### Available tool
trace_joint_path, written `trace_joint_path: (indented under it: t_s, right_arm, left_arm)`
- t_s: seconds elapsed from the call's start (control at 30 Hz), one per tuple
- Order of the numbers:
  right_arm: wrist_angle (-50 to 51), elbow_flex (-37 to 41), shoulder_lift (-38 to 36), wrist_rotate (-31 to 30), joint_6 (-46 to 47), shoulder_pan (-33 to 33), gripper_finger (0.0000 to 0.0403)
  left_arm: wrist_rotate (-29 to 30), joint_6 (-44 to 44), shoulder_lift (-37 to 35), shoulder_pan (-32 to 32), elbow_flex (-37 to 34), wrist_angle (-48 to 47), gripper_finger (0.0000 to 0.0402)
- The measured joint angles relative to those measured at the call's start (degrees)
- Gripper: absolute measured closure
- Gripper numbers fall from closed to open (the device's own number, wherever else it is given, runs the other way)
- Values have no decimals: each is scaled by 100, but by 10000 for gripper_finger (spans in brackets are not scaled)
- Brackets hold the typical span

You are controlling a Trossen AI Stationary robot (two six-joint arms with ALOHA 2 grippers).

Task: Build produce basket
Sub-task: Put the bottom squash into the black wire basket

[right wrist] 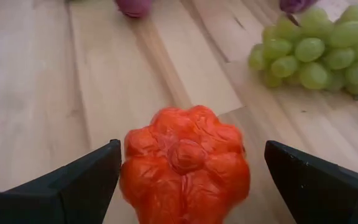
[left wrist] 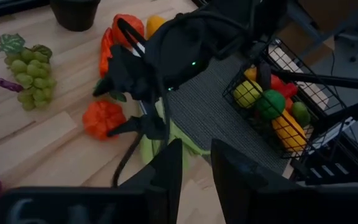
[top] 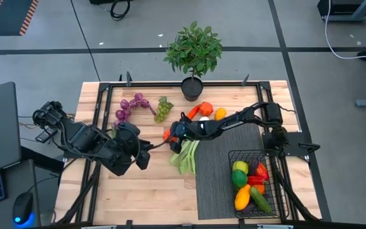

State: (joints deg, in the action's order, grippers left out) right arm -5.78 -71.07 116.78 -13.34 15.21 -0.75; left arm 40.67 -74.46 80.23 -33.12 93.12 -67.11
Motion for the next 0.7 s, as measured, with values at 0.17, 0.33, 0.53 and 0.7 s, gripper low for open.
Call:
trace_joint_path:
  t_s: [0.17,0.33,0.53,0.7]
  right_arm:
    - [-181,5,225,100,29,-59,4]
    - [-313,-7,399,140,246,-33,4]
    - [-236,-1,331,51,284,-23,7]
    - [-81,9,24,132,332,-19,36]
  left_arm:
    - [-1,-17,0,1,0,-4,310]
    - [-1,-42,0,1,0,-6,312]
    - [-1,-101,0,4,0,-7,314]
    - [1,-104,0,5,0,-1,312]
